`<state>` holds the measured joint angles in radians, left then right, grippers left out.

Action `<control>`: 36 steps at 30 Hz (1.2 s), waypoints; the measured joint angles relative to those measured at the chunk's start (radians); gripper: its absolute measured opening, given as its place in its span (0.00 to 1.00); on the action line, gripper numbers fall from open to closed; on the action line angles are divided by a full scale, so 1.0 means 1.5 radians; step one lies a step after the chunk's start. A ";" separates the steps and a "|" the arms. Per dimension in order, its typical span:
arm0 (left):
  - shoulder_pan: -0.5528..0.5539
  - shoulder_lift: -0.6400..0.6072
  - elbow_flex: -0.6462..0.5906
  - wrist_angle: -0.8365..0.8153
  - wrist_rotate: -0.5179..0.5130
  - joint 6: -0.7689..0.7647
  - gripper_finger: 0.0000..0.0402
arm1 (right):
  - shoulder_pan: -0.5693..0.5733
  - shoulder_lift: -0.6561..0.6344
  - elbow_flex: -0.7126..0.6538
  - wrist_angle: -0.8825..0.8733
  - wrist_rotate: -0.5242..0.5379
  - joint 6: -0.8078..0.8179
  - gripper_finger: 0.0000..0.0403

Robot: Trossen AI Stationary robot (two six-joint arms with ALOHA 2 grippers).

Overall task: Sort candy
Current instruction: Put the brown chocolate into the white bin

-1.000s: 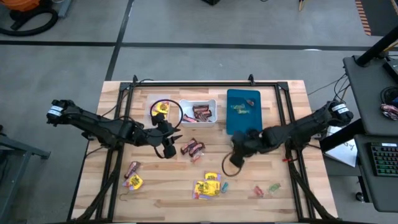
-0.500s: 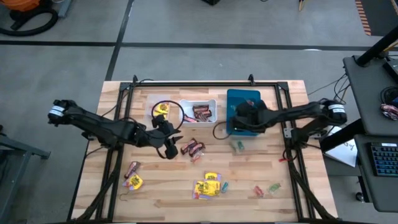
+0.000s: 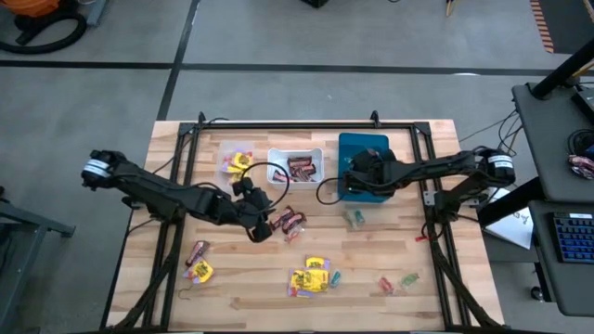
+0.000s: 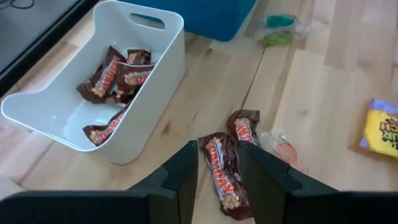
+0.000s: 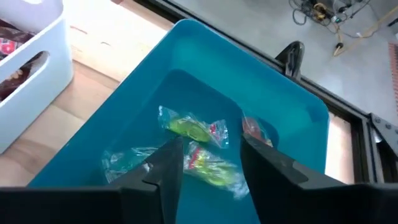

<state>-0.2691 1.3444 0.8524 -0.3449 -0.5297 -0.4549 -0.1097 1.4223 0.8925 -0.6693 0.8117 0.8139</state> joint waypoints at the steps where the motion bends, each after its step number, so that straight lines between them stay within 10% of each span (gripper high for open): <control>1: 0.000 0.002 0.000 0.001 0.005 0.000 0.25 | 0.000 -0.002 0.000 0.000 -0.003 0.000 0.39; 20: -0.029 0.006 -0.014 0.007 0.086 0.003 0.26 | 0.149 -0.150 0.001 0.018 -0.037 -0.002 0.38; 36: -0.035 0.114 -0.160 0.289 0.078 0.000 0.46 | 0.264 -0.138 -0.022 0.109 -0.034 -0.002 0.38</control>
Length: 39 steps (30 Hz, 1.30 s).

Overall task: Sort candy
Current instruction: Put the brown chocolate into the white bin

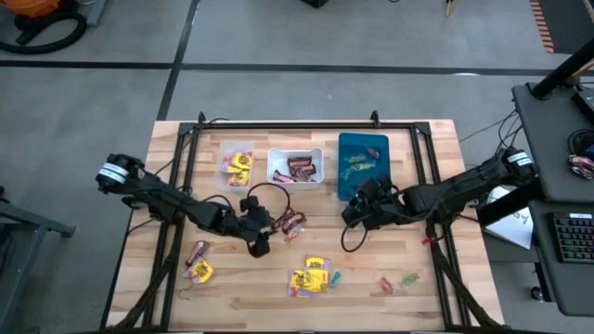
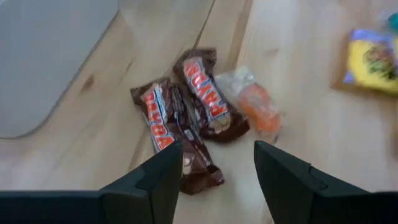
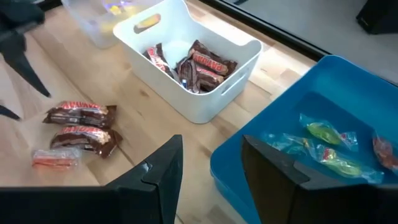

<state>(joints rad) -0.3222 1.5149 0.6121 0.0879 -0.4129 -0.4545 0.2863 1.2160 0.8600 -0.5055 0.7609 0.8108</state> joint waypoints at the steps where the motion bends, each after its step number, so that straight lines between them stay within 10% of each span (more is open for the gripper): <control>1: 0.000 0.013 0.000 0.005 -0.007 0.000 0.46 | 0.000 0.000 0.000 0.001 0.000 0.000 0.38; 16: 0.001 0.134 0.053 -0.034 -0.086 -0.028 0.44 | 0.000 0.001 -0.001 0.012 -0.001 0.000 0.39; 31: 0.000 0.133 0.044 -0.039 -0.086 -0.048 0.04 | 0.000 0.001 -0.004 0.012 -0.001 0.001 0.39; 39: 0.000 0.100 0.043 -0.046 -0.056 -0.036 0.03 | 0.000 0.001 -0.004 0.011 -0.001 0.000 0.39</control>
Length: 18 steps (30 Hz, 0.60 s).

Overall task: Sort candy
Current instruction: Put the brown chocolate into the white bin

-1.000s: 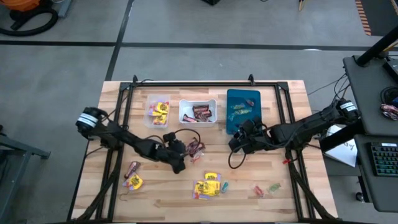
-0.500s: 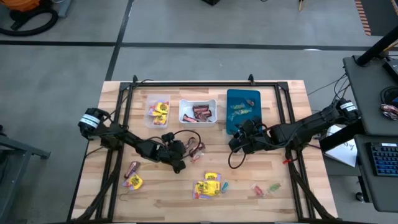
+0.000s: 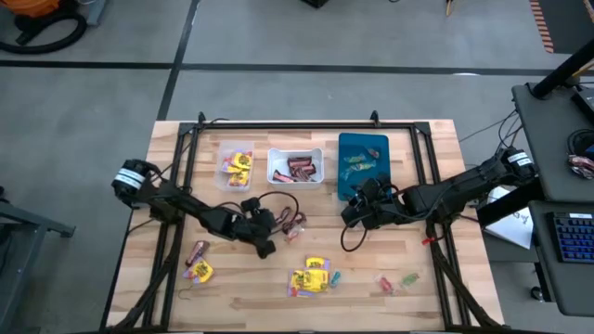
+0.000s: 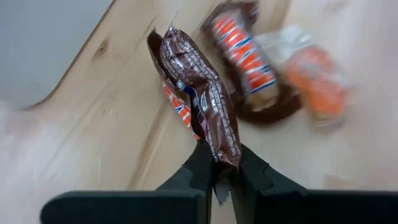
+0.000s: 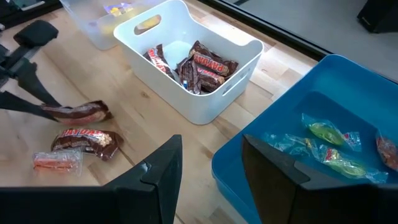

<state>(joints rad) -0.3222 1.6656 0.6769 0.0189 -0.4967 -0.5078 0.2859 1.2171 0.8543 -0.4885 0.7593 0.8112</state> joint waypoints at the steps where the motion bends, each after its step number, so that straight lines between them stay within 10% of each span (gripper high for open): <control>1: 0.000 -0.011 0.000 0.001 0.005 0.008 0.03 | 0.000 0.000 0.000 0.000 0.000 0.000 0.39; 18: 0.067 -0.287 0.001 -0.020 0.008 0.232 0.03 | 0.000 0.000 0.000 0.000 0.000 0.000 0.39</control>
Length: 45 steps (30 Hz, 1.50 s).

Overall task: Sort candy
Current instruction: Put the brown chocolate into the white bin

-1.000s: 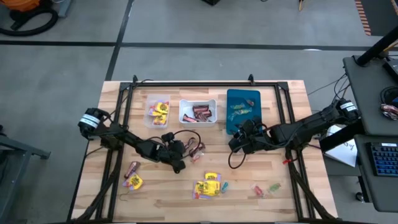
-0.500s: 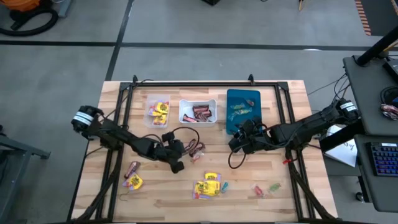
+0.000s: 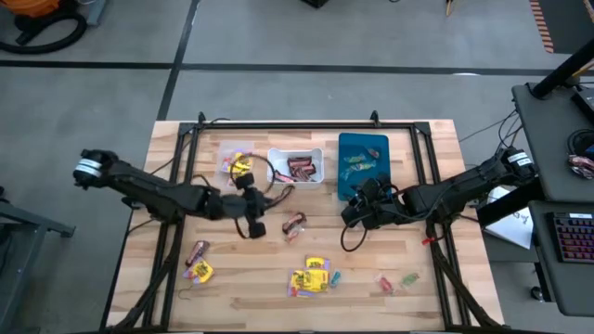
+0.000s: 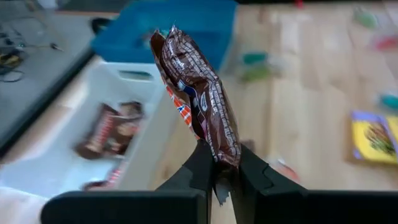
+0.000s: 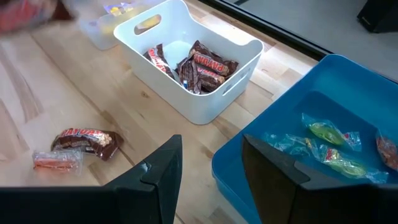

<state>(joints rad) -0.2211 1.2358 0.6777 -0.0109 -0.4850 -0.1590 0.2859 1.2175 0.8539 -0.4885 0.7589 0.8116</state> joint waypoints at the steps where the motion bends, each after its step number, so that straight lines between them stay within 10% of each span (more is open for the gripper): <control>1: 0.014 -0.009 0.000 0.001 0.000 0.003 0.03 | 0.000 0.000 0.000 0.000 0.000 0.000 0.39; 12: 0.174 0.017 0.000 0.001 -0.002 -0.179 0.03 | 0.000 0.000 0.000 0.000 0.000 0.000 0.39; 45: 0.196 0.059 0.001 0.009 -0.027 -0.323 0.07 | 0.000 0.000 0.000 0.001 -0.002 0.005 0.39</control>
<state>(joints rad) 0.0723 1.3247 0.6785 0.0026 -0.5248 -0.6442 0.2859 1.2175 0.8539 -0.4877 0.7555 0.8193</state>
